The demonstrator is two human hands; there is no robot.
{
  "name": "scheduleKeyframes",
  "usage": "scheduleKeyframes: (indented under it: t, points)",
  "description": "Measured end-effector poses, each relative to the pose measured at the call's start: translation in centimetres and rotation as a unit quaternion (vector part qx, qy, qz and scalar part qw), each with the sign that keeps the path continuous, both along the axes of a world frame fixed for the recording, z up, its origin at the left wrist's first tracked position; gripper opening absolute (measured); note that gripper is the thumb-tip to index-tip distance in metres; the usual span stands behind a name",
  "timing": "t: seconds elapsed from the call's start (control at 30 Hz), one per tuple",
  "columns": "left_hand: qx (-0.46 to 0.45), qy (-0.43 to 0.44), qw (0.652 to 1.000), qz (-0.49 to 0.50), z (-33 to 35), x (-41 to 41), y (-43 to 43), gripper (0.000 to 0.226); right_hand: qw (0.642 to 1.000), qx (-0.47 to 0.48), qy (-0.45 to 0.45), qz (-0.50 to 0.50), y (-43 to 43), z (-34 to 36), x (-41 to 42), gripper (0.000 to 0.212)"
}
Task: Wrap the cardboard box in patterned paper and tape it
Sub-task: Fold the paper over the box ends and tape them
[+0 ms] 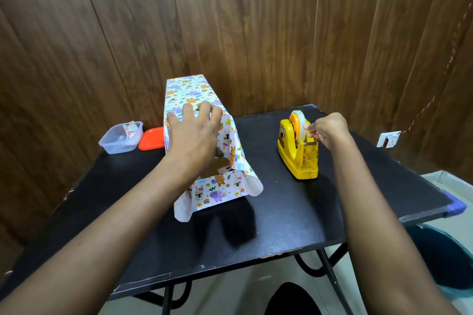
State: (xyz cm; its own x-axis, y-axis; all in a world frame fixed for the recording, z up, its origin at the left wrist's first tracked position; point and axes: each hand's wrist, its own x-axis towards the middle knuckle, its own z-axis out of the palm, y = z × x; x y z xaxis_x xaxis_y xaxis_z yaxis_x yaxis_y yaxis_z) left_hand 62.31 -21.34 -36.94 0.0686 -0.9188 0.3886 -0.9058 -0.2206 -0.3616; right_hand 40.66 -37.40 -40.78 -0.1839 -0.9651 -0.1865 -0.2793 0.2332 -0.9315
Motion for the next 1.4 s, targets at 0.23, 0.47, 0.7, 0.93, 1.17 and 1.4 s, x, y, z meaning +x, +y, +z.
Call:
scheduleKeyframes:
  t: [0.23,0.47,0.7,0.93,1.17,1.4]
  points:
    - [-0.005,-0.002,1.000,0.001,-0.1,0.2,-0.1,0.075,0.993,0.103,-0.017,0.059,0.7,0.4,-0.7,0.027]
    - [-0.004,0.001,1.000,0.002,-0.1,0.1,-0.2,0.077,0.988,0.130,-0.064,0.049,1.8,-1.8,-1.5,0.023]
    - [-0.007,-0.002,1.000,0.002,-0.1,0.1,-0.1,0.077,0.971,0.033,-0.225,-0.079,2.9,-5.4,0.0,0.019]
    - [-0.012,0.000,1.000,-0.001,-0.2,0.0,0.0,0.073,0.908,-0.105,-0.367,-0.175,5.0,-8.2,2.5,0.017]
    - [-0.014,-0.005,1.000,-0.007,-0.2,0.0,0.2,0.072,0.876,-0.066,-0.437,-0.195,5.1,-7.5,3.0,0.020]
    - [-0.007,0.001,1.000,-0.005,0.0,-0.1,0.4,0.076,0.837,-0.002,-0.525,-0.158,5.4,-6.4,2.1,0.018]
